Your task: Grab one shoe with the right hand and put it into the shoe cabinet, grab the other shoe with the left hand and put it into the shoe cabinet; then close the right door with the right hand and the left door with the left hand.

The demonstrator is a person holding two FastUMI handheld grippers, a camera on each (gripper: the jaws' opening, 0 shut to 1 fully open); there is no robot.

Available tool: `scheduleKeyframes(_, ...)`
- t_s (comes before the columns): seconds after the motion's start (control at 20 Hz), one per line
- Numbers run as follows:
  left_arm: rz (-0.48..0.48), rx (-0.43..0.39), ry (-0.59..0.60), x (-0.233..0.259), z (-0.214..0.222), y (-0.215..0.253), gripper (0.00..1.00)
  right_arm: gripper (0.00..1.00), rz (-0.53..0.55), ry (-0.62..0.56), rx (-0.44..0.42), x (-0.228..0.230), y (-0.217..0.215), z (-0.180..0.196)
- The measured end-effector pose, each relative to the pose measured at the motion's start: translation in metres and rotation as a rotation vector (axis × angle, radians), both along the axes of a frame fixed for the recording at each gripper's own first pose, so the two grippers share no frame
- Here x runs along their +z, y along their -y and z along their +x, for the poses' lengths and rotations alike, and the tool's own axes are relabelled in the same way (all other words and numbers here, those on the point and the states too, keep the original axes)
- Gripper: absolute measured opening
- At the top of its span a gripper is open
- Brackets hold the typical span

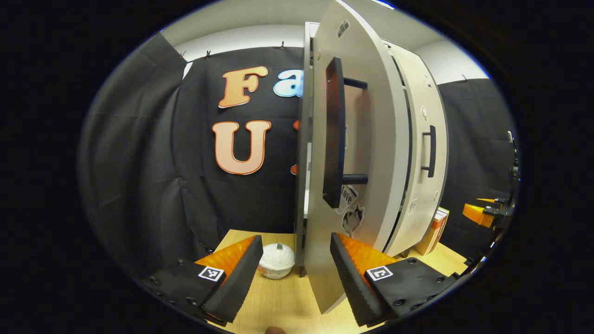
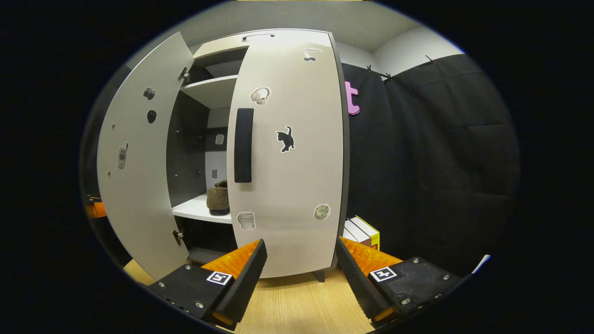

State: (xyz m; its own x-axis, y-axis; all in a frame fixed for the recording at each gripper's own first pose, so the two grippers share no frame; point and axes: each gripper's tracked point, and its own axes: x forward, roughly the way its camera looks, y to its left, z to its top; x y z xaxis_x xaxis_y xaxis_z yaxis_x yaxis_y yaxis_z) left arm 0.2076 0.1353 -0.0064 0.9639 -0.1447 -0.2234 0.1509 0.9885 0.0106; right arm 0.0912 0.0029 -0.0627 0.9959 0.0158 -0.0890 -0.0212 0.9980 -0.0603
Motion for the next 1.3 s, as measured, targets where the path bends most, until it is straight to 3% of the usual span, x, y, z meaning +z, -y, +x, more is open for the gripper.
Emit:
scheduleKeyframes(0.25,-0.009,-0.048,-0.004,0.0,0.003,0.031,0.93,0.92,0.001,0.005,0.007,0.004,0.015,0.0)
scheduleKeyframes(0.3,-0.011,-0.051,-0.006,-0.002,0.003,0.036,0.99,0.92,0.004,0.006,0.007,0.005,0.018,-0.001)
scheduleKeyframes(0.95,-0.027,-0.016,-0.012,-0.012,0.025,0.054,0.96,0.92,0.005,0.0,-0.009,0.006,0.057,0.0)
scheduleKeyframes(1.3,-0.03,-0.052,-0.015,-0.024,0.049,0.084,0.96,0.92,-0.005,0.0,-0.016,0.006,0.07,0.003)
